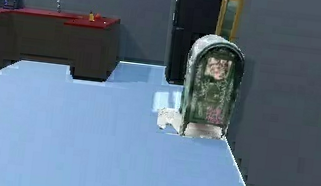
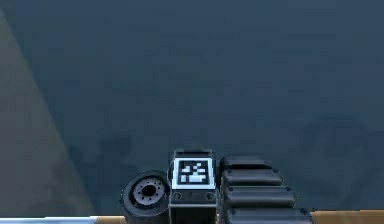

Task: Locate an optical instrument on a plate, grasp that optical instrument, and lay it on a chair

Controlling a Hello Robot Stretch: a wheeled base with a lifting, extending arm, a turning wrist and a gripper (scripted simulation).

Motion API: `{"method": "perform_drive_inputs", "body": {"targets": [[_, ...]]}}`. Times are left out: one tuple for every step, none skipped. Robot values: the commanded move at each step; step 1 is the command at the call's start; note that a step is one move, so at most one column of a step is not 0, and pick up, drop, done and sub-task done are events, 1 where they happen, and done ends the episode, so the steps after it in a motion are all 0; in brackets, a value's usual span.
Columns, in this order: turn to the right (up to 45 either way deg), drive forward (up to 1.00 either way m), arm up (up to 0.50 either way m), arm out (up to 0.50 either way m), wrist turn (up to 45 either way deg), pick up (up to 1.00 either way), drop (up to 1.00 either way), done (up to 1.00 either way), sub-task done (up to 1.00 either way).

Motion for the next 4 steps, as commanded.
{"method": "perform_drive_inputs", "body": {"targets": [[45.0,0.0,0.0,0.0,0.0,0.0,0.0,0.0,0.0],[3.0,0.0,0.0,0.0,0.0,0.0,0.0,0.0,0.0],[-45.0,0.0,0.0,0.0,0.0,0.0,0.0,0.0,0.0],[-45.0,0.0,0.0,0.0,0.0,0.0,0.0,0.0,0.0]]}}
